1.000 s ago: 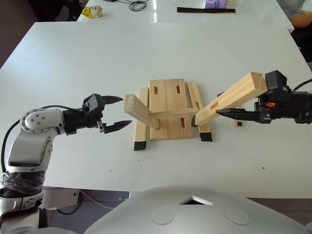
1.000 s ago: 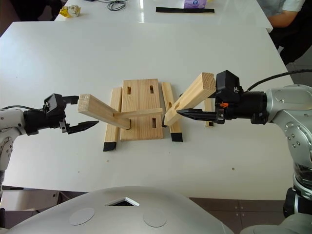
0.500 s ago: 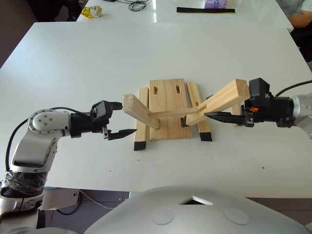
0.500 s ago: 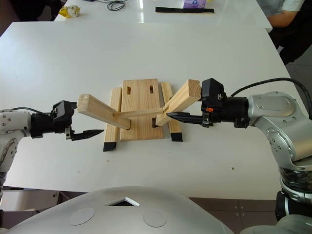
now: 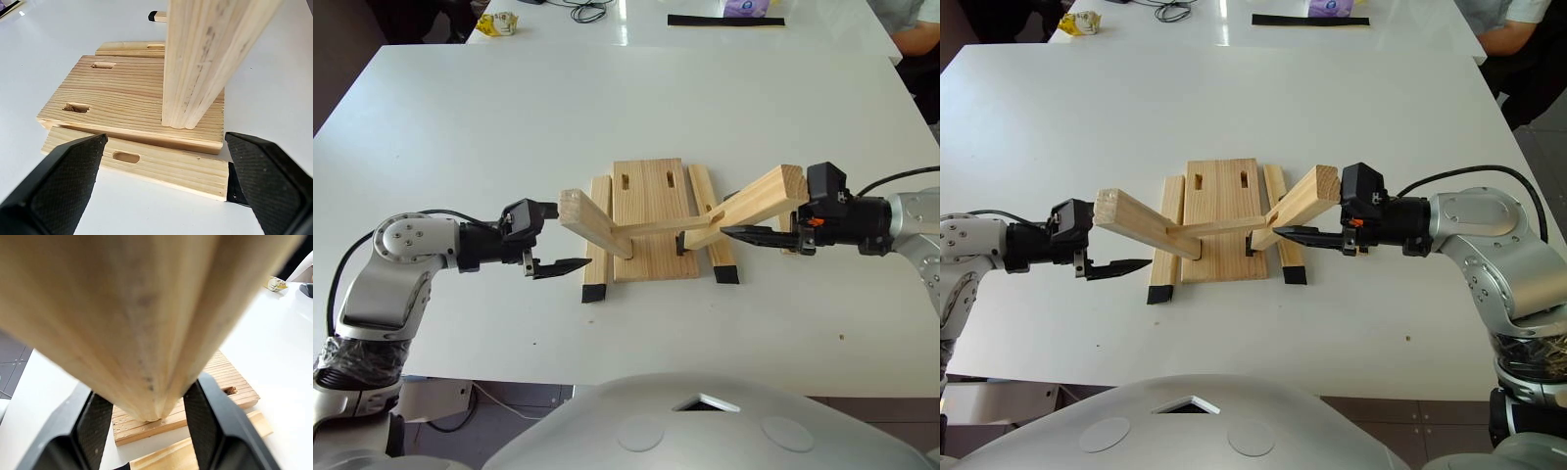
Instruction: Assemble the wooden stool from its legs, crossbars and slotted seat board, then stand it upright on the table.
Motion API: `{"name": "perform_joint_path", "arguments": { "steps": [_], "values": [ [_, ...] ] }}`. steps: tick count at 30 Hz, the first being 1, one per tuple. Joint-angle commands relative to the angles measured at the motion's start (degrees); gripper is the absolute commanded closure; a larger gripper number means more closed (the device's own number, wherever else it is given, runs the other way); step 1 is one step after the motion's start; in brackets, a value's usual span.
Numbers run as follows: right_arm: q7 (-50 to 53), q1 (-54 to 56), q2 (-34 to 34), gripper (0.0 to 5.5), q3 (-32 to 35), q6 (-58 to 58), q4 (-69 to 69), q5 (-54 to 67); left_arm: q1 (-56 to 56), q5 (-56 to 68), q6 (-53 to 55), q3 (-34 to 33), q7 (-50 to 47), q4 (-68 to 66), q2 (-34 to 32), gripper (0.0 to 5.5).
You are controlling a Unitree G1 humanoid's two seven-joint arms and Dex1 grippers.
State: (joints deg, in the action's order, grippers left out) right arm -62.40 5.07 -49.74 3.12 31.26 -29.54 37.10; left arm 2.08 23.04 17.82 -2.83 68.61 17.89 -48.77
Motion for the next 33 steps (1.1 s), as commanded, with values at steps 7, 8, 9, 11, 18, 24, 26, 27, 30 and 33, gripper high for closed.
{"name": "perform_joint_path", "arguments": {
  "steps": [7, 8, 9, 11, 18, 24, 26, 27, 30, 33],
  "values": [
    [-2.33, -2.86, -2.63, 3.44, -1.38, 1.85, -0.75, 1.48, -2.84, 4.21, 5.3, 0.12, -4.2, 4.73, 1.51, 1.03],
    [-2.5, -3.04, -2.96, 3.44, -1.37, 1.95, -0.78, 1.6, -2.74, 4.27, 5.48, 0.16, -4.44, 5.05, 1.54, 1.03],
    [-2.62, -3.19, -3.29, 3.44, -1.39, 2.08, -0.77, 1.69, -2.62, 4.32, 5.59, 0.17, -4.61, 5.26, 1.57, 1.03],
    [-3.04, -3.2, -4.05, 3.44, -1.58, 2.36, -0.35, 1.94, -2.12, 4.37, 5.75, 0.06, -5.08, 5.79, 1.7, 1.03],
    [-4.77, -0.37, -6.15, 3.44, -3.88, 3.26, 2.03, 1.33, -0.5, 4.88, 6.62, 0.32, -7.85, 8.86, 2.83, 1.03],
    [-6.67, 5.45, -5.5, 3.44, -9.27, 2.09, 6.59, -2.36, 0.09, 4.6, 6.84, 1.56, -10.06, 10.07, 3.94, 1.03],
    [-7.39, 7.71, -4.92, 3.44, -11.12, 2.12, 6.68, -3.03, -0.02, 4.46, 7.14, 2.09, -11.02, 10.69, 4.41, 1.03],
    [-7.63, 8.86, -4.56, 3.44, -11.97, 2.27, 6.6, -3.25, -0.17, 4.44, 7.27, 2.3, -11.43, 11.04, 4.62, 1.03],
    [-8.12, 11.8, -3.35, 3.44, -14.37, 2.97, 5.96, -3.75, -1.9, 5.12, 8.56, 3.17, -12.9, 12.58, 5.46, 1.03],
    [-8.09, 13.46, -2.06, 3.44, -17.36, 3.7, 5.17, -5.01, -4.24, 5.73, 10.2, 4.72, -14.44, 14.71, 6.71, 1.03]
  ]
}}
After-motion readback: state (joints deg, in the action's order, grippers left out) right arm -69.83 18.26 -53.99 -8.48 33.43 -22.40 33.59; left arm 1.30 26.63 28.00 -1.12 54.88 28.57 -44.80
